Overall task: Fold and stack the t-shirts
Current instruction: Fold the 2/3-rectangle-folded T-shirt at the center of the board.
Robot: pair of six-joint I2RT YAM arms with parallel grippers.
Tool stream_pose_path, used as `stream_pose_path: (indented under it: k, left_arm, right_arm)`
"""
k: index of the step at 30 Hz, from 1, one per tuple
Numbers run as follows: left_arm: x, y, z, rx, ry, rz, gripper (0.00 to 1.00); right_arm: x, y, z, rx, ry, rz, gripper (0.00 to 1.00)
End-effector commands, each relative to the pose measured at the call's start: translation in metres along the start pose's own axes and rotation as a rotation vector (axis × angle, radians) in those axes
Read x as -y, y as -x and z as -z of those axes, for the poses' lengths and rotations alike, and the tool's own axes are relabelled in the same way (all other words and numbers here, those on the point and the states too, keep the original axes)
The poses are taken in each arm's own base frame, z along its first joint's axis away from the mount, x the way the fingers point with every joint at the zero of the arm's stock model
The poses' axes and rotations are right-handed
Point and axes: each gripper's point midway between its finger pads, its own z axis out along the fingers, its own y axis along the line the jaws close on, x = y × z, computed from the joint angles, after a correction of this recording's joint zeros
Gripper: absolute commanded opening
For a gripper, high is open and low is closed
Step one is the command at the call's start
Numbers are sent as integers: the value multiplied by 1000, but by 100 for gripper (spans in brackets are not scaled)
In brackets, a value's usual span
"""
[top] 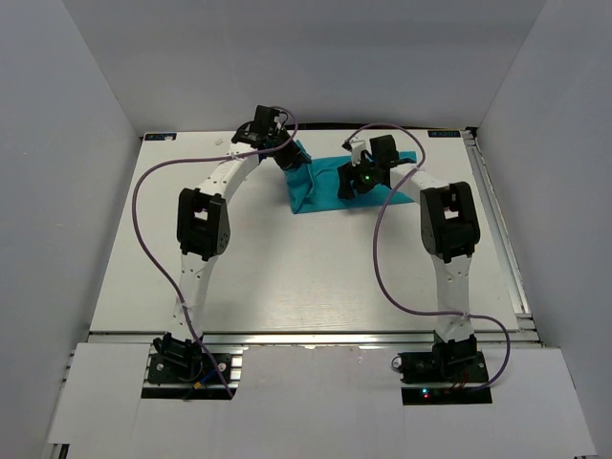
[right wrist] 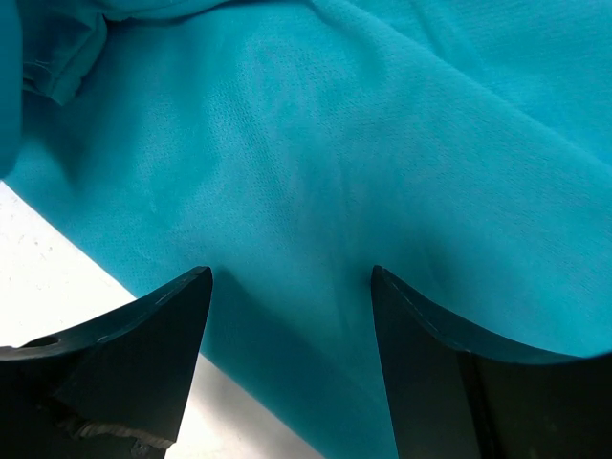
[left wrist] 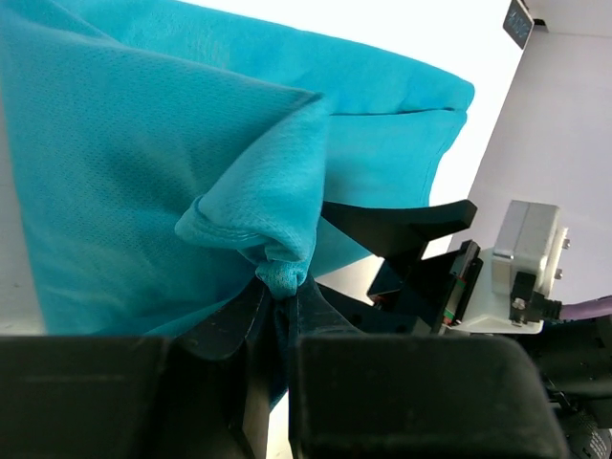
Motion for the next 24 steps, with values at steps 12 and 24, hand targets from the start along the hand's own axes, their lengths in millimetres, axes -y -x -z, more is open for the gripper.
stream_pose_path:
  k: [12,24]
  left_arm:
    - [41,0,0,34,-95,8,0]
    - [37,-16,-18,-1,-90,19,0]
  right_arm:
    - [-24,-21,-17,-122,67,-14,72]
    - [-30,-27,-21,-124,87,-35,72]
